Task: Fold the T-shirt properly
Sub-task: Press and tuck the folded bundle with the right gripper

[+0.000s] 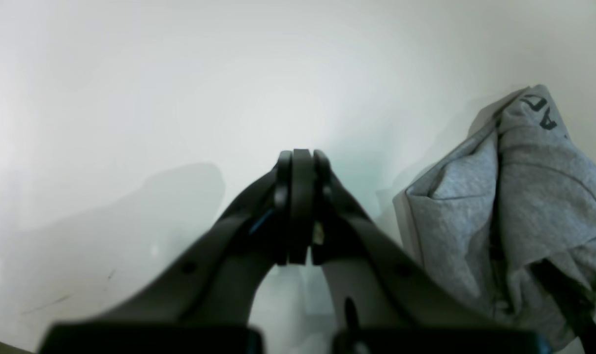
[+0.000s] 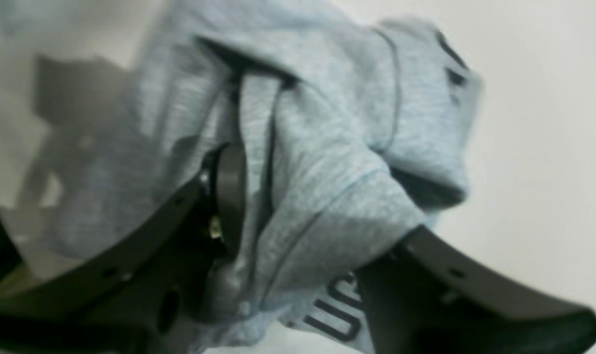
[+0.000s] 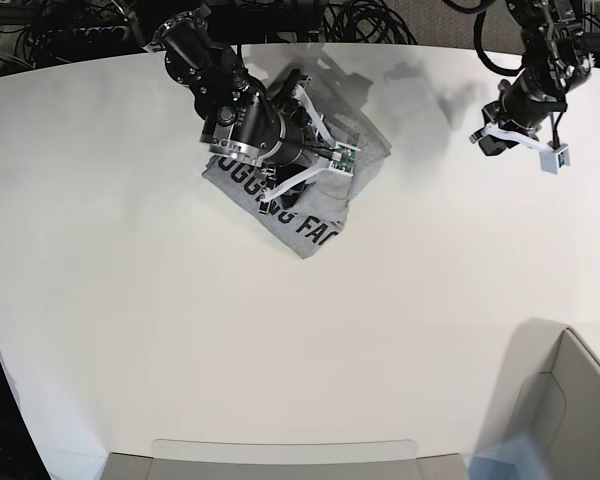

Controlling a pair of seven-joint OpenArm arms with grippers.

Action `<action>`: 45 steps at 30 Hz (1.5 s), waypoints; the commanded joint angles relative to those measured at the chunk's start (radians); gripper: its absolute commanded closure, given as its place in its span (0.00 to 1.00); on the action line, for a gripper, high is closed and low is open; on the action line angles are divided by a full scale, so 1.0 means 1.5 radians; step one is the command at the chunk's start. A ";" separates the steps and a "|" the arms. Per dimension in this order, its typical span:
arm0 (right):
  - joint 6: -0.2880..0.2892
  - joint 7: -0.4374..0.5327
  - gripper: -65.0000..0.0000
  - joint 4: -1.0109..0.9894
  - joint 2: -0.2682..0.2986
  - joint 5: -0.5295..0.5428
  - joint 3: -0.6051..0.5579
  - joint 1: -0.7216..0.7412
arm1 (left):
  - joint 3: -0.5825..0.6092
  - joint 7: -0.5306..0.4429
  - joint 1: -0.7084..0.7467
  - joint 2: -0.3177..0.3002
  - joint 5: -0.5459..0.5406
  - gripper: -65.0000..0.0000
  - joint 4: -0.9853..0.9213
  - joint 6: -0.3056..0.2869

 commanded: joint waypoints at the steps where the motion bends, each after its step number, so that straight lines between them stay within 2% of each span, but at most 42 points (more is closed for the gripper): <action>1: 0.013 -0.001 0.67 0.011 -0.006 0.003 -0.006 0.009 | -0.002 -0.008 -0.002 -0.008 -0.008 1.00 0.010 -0.001; 3: 0.015 -0.001 0.67 0.015 -0.006 0.006 -0.015 0.013 | -0.001 -0.008 -0.003 -0.008 -0.008 1.00 0.010 -0.001; 5: 0.042 -0.001 0.67 0.019 -0.006 0.008 -0.021 0.014 | 0.000 -0.003 -0.017 -0.008 -0.008 1.00 0.010 -0.001; 11: 0.042 0.007 0.67 0.025 -0.014 0.009 -0.022 0.018 | 0.000 -0.001 -0.024 -0.008 -0.008 1.00 0.010 -0.001; 14: 0.042 0.003 0.67 -0.021 -0.023 0.004 -0.024 0.033 | 0.000 -0.001 -0.025 -0.008 -0.008 1.00 0.010 -0.001; 19: 0.042 0.002 0.68 -0.034 -0.017 0.004 -0.023 0.040 | 0.000 -0.001 -0.025 -0.008 -0.008 1.00 0.010 -0.001; 26: 0.042 0.002 0.79 -0.030 -0.020 0.009 -0.020 0.051 | 0.000 -0.001 -0.025 -0.008 -0.008 1.00 0.010 -0.001; 30: 0.042 0.002 0.78 -0.010 -0.020 0.009 -0.016 0.053 | 0.000 -0.001 -0.025 -0.008 -0.008 1.00 0.010 -0.001; 34: 0.042 0.002 0.74 0.008 -0.022 0.012 0.035 0.050 | 0.000 -0.001 -0.025 -0.008 -0.008 1.00 0.010 -0.001; 40: 0.042 0.002 0.63 -0.009 -0.016 0.138 0.083 0.052 | 0.000 -0.001 -0.025 -0.008 -0.008 1.00 0.010 -0.001; 45: 0.042 0.002 0.55 -0.021 0.016 0.225 0.097 0.048 | 0.000 -0.001 -0.026 -0.008 -0.008 1.00 0.010 0.000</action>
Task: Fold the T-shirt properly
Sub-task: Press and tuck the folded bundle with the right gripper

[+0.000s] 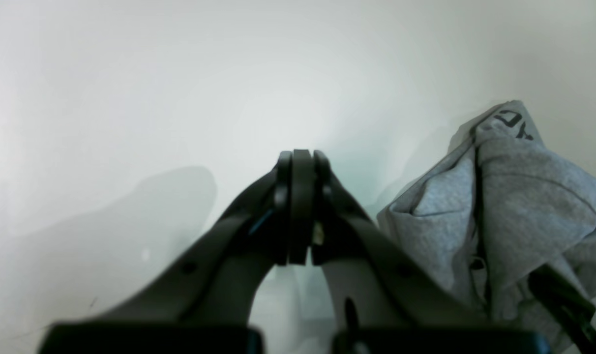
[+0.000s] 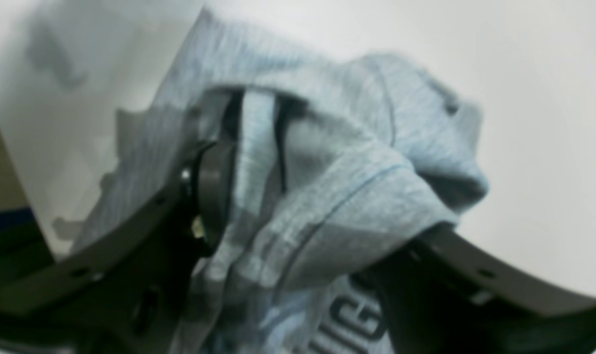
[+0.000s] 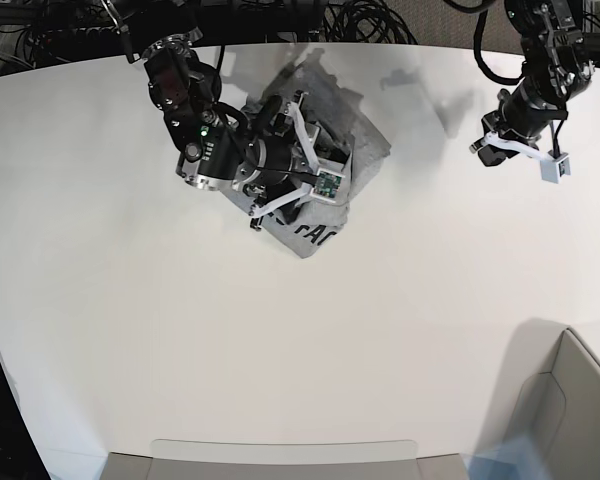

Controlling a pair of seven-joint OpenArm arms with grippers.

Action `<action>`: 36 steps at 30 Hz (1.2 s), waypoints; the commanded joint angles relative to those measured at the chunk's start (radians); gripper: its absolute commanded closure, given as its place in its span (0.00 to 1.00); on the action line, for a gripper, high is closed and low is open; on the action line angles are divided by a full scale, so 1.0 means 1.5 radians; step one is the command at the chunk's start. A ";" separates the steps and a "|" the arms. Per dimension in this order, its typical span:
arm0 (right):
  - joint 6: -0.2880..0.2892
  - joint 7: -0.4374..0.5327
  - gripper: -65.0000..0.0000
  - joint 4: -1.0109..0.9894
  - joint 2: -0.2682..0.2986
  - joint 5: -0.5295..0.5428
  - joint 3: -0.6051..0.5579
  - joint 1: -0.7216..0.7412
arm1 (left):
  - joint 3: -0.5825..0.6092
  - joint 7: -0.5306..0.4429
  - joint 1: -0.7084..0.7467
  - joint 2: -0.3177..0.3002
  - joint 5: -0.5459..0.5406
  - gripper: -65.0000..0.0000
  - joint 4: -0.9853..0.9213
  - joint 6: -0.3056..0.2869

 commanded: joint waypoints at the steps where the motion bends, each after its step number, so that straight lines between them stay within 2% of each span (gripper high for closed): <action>1: 0.011 0.012 0.55 0.009 -0.003 0.029 0.002 0.008 | -0.002 -0.005 -0.002 -0.006 -0.009 1.00 0.011 0.000; 10: 0.011 0.013 0.55 0.010 0.002 0.193 -0.001 0.000 | -0.001 -0.005 -0.002 -0.004 -0.009 1.00 0.011 0.000; 13: 0.011 0.013 0.55 -0.005 0.001 0.194 -0.002 0.000 | -0.001 -0.005 -0.002 -0.004 -0.009 1.00 0.011 0.000; 17: 0.011 0.005 0.55 -0.002 0.001 0.153 -0.017 -0.009 | -0.001 -0.005 -0.002 -0.004 -0.009 1.00 0.011 0.000; 22: 0.011 0.002 0.55 0.016 -0.003 0.153 -0.042 -0.007 | 0.000 -0.005 -0.002 -0.003 -0.009 1.00 0.011 0.000; 26: 0.011 0.004 0.55 0.057 -0.024 0.198 -0.051 -0.003 | 0.028 -0.005 -0.002 -0.003 -0.009 1.00 0.011 0.000; 28: 0.011 0.006 0.55 0.022 -0.021 0.202 -0.061 0.004 | 0.041 -0.005 -0.002 -0.003 -0.009 1.00 0.011 0.000; 33: 0.011 0.006 0.55 -0.021 -0.075 0.252 -0.065 0.044 | 0.041 -0.005 -0.002 -0.004 -0.009 1.00 0.011 0.000; 36: 0.011 0.007 0.55 -0.049 -0.084 0.264 -0.058 0.077 | 0.043 -0.005 -0.002 -0.002 -0.009 1.00 0.012 0.000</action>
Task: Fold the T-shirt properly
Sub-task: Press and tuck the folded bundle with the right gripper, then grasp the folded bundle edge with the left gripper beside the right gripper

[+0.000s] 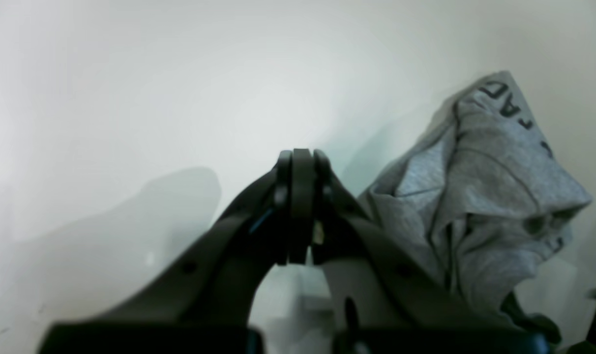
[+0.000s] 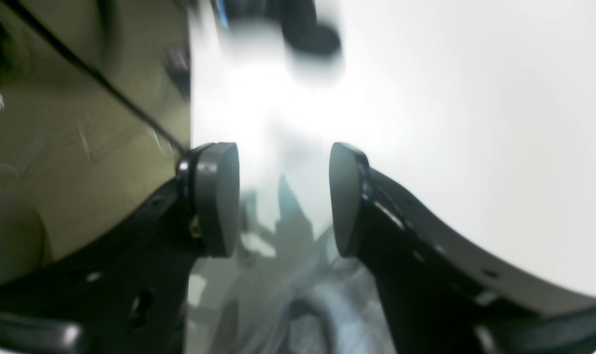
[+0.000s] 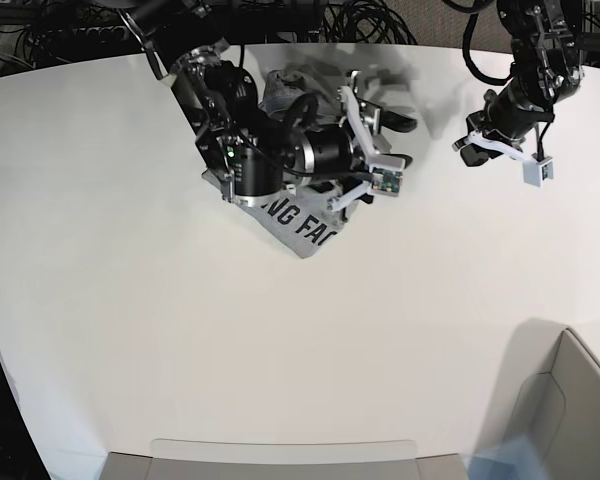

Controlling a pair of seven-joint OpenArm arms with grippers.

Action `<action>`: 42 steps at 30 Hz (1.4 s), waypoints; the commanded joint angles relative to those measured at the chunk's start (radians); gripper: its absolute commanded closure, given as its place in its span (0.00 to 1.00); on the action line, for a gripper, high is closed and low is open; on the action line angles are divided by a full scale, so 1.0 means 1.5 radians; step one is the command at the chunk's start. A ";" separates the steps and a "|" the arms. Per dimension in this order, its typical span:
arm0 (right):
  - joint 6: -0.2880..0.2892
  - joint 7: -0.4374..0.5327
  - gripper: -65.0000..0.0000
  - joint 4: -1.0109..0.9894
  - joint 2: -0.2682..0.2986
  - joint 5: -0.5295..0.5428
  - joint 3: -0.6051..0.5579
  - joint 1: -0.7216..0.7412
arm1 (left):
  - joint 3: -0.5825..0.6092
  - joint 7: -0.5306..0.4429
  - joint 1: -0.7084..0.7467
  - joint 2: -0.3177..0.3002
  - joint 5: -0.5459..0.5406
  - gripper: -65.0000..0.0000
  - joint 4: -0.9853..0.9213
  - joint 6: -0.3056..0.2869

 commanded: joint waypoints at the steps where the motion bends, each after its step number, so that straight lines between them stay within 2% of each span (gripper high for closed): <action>1: 0.010 -0.001 0.55 0.010 0.007 0.003 0.011 0.019 | -0.004 -0.004 -0.002 -0.005 -0.007 1.00 0.013 0.000; 6: 0.010 -0.001 0.55 0.000 0.017 0.002 0.145 0.066 | -0.007 -0.004 -0.002 -0.007 -0.007 1.00 0.015 0.000; 9: 0.010 -0.001 0.57 -0.010 0.064 0.005 0.220 0.082 | -0.002 -0.005 -0.002 -0.007 -0.007 1.00 0.026 0.000; 11: 0.010 -0.001 0.62 -0.010 0.101 0.002 0.250 0.088 | 0.000 -0.008 -0.010 -0.005 -0.007 1.00 0.043 0.000; 13: 0.010 -0.001 0.73 -0.010 0.137 0.005 0.293 0.085 | 0.021 -0.012 -0.028 -0.005 -0.007 1.00 0.054 -0.003; 17: 0.010 -0.001 0.98 -0.013 0.184 0.000 0.363 0.061 | 0.067 -0.019 -0.035 -0.005 -0.008 1.00 0.068 -0.005; 18: 0.010 -0.001 1.00 -0.015 0.195 0.000 0.378 0.050 | 0.096 -0.032 -0.035 -0.005 -0.008 1.00 0.068 -0.005; 21: 0.010 -0.002 1.00 -0.031 0.216 0.000 0.403 0.020 | 0.176 -0.073 -0.036 -0.006 -0.008 1.00 0.070 -0.005; 24: 0.010 -0.002 1.00 -0.058 0.233 -0.001 0.390 -0.013 | 0.252 -0.095 -0.054 -0.005 -0.008 1.00 0.072 -0.005; 28: 0.010 -0.001 1.00 -0.092 0.232 -0.014 0.386 -0.037 | 0.319 -0.106 -0.063 -0.003 -0.008 1.00 0.072 -0.006; 33: 0.010 0.016 1.00 -0.101 0.231 -0.083 0.386 -0.049 | 0.379 -0.158 -0.064 0.016 -0.004 1.00 0.073 -0.006; 35: 0.010 0.034 1.00 -0.101 0.231 -0.102 0.385 -0.051 | 0.413 -0.157 -0.076 0.029 0.020 1.00 0.073 -0.006; 37: 0.010 0.042 1.00 -0.102 0.230 -0.119 0.384 -0.054 | 0.478 -0.149 -0.098 0.037 0.076 1.00 0.073 -0.006; 42: 0.010 0.041 1.00 -0.102 0.221 -0.126 0.386 -0.053 | 0.644 -0.146 -0.129 0.045 0.291 1.00 0.067 -0.005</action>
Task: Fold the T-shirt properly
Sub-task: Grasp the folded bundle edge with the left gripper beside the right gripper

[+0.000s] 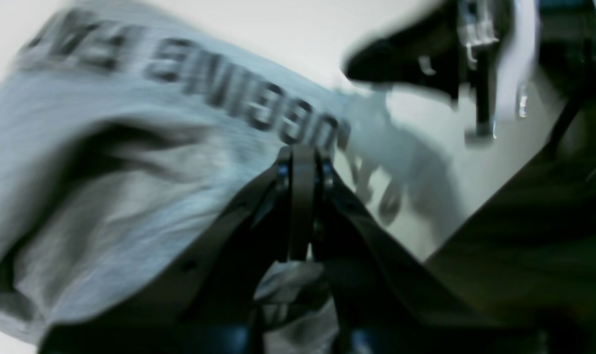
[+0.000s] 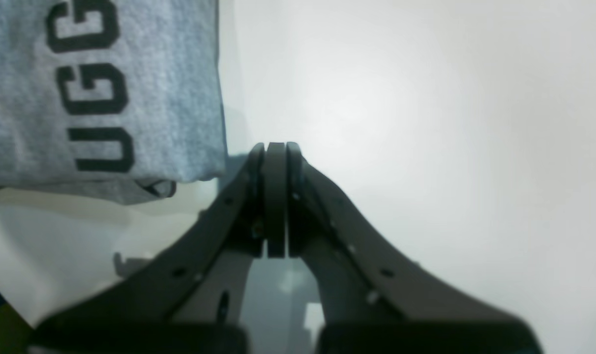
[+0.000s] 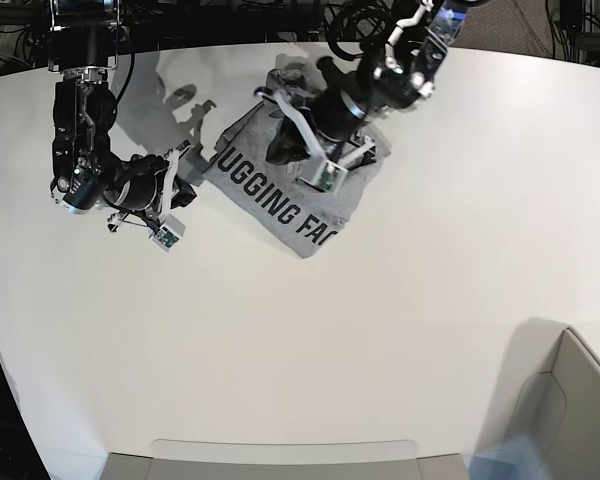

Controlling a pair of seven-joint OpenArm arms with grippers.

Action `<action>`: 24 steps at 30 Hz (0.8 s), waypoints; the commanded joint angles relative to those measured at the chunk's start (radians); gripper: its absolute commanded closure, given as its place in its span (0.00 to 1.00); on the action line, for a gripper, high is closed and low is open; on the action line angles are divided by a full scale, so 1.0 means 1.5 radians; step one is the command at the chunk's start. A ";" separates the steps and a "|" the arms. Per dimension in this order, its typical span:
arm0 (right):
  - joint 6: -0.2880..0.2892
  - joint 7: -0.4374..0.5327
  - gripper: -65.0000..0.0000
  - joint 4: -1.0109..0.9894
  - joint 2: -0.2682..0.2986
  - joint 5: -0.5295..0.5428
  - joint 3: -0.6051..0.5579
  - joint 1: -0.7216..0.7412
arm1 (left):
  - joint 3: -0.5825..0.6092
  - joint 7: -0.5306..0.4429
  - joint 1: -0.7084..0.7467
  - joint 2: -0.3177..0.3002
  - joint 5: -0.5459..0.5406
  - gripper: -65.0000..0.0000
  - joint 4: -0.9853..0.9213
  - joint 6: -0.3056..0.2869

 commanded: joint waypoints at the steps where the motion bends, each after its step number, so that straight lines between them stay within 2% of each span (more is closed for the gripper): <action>1: 0.010 0.010 1.00 0.009 0.006 0.007 0.003 0.011 | 0.027 -0.006 -0.010 0.011 0.035 1.00 0.005 -0.002; 4: 0.010 0.010 1.00 0.009 0.001 0.000 0.003 0.010 | 0.057 -0.006 -0.015 0.020 0.131 1.00 -0.023 0.001; 8: 0.010 0.010 1.00 0.009 0.001 0.002 0.003 0.009 | 0.029 -0.006 -0.016 0.023 0.184 1.00 -0.071 0.002; 13: 0.010 0.010 1.00 0.011 0.002 0.000 0.003 0.008 | -0.068 -0.006 -0.016 0.020 0.209 1.00 -0.074 0.002; 20: 0.010 0.007 1.00 0.013 0.002 0.001 0.003 0.007 | -0.270 -0.006 -0.015 0.020 0.213 1.00 -0.074 0.002; 24: 0.010 0.009 1.00 0.013 0.002 0.000 0.003 0.007 | -0.333 -0.006 -0.007 0.020 0.209 1.00 -0.035 0.000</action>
